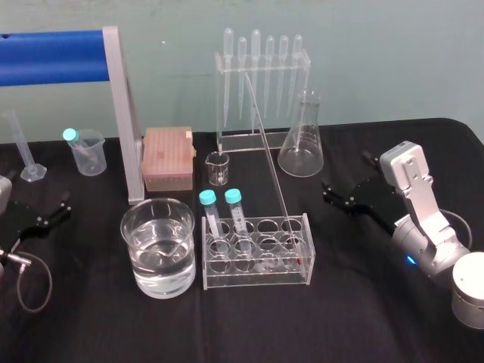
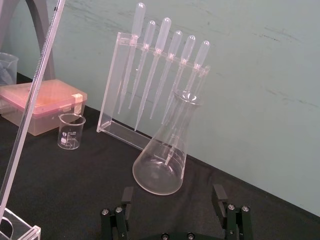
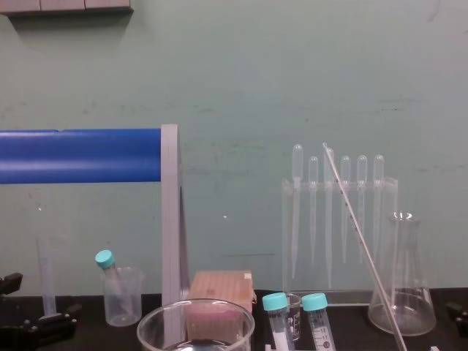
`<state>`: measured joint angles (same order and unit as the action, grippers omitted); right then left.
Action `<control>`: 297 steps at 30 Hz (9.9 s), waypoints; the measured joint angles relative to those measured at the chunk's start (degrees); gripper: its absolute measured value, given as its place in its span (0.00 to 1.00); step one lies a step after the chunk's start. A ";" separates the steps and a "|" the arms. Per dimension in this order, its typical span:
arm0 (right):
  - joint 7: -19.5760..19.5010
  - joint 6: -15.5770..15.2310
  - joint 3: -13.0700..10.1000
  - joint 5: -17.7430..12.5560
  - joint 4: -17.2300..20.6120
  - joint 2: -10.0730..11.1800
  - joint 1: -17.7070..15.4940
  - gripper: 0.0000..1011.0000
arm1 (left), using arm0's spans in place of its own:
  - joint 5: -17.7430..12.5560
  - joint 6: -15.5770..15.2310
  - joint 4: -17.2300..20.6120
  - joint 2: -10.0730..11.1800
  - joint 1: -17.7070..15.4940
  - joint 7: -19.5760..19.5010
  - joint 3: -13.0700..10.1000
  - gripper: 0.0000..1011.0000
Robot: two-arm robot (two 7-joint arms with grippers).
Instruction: Hold the thermometer with one hand and immerse one end into the beaker, then reinsert it into the test tube rack.
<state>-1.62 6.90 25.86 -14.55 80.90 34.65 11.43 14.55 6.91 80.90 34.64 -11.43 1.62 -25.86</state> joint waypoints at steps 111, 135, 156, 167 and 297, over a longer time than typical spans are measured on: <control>14.65 -1.57 -11.92 -20.99 12.65 -5.38 -0.47 0.99 | 0.00 0.00 0.00 0.00 0.00 0.00 0.00 1.00; 20.48 -14.61 -6.41 -20.30 8.72 -9.58 6.05 0.99 | 0.00 0.00 0.00 0.00 0.00 0.00 0.00 1.00; 20.02 -19.30 -5.06 -18.69 5.61 -10.28 8.21 0.99 | 0.00 0.00 0.00 0.00 0.00 0.00 0.00 1.00; 20.57 -19.01 -5.03 -18.58 5.34 -10.54 8.48 0.99 | 0.00 0.00 0.00 0.00 0.00 0.00 0.00 1.00; 48.83 5.41 5.70 -32.17 -6.89 -20.73 22.24 0.06 | 0.00 0.00 0.00 0.00 0.00 0.00 0.00 1.00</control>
<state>47.20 12.31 31.57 -46.72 74.00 13.92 33.67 14.55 6.91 80.90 34.65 -11.43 1.62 -25.86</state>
